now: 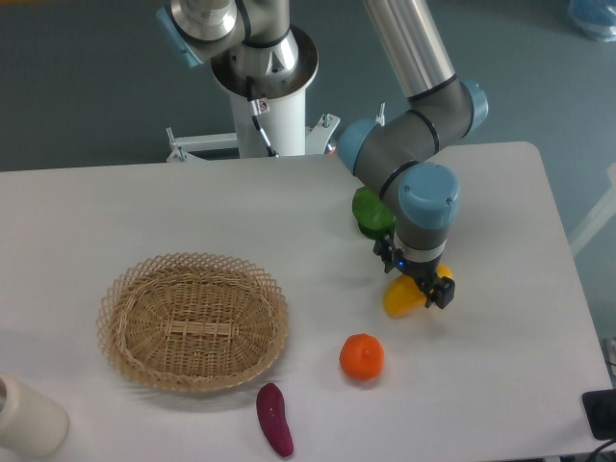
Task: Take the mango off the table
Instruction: 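Lower the gripper down onto the yellow mango, then close the gripper around the yellow mango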
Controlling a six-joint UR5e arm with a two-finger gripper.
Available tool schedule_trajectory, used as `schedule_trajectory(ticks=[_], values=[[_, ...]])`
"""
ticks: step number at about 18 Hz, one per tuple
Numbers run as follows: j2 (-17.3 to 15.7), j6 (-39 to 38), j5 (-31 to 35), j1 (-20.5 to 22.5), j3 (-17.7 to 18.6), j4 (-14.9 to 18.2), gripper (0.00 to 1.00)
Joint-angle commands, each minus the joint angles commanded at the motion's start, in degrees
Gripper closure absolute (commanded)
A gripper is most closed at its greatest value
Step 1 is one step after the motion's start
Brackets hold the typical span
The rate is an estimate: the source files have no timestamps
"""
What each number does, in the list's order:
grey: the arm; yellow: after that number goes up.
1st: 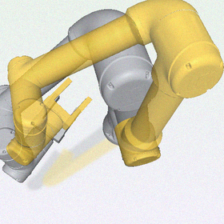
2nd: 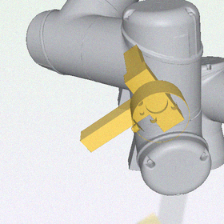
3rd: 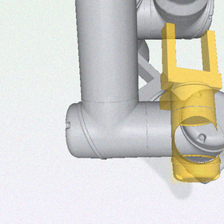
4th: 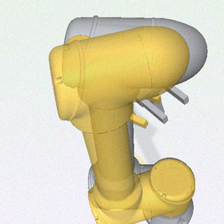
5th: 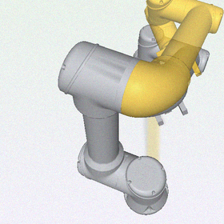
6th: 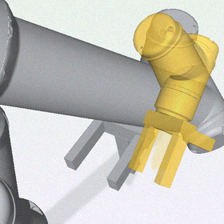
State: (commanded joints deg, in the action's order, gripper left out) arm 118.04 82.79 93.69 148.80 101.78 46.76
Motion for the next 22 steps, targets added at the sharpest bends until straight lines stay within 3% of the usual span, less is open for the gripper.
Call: schedule_trajectory(ticks=[4, 7, 9, 13, 16, 22], values=[[0.44, 0.00, 0.09, -0.09, 0.00, -0.87, 0.00], [0.62, -0.09, 0.79, -0.44, 0.26, -1.32, 0.10], [0.62, -0.52, 1.93, -0.62, 0.35, -1.32, 0.30], [0.79, -0.97, 2.02, -0.70, 0.09, -1.14, 0.46], [0.70, -4.91, 1.85, -1.14, -1.66, -0.79, 0.46], [-2.19, -5.01, 0.53, -0.97, -4.48, 0.17, 0.46]])
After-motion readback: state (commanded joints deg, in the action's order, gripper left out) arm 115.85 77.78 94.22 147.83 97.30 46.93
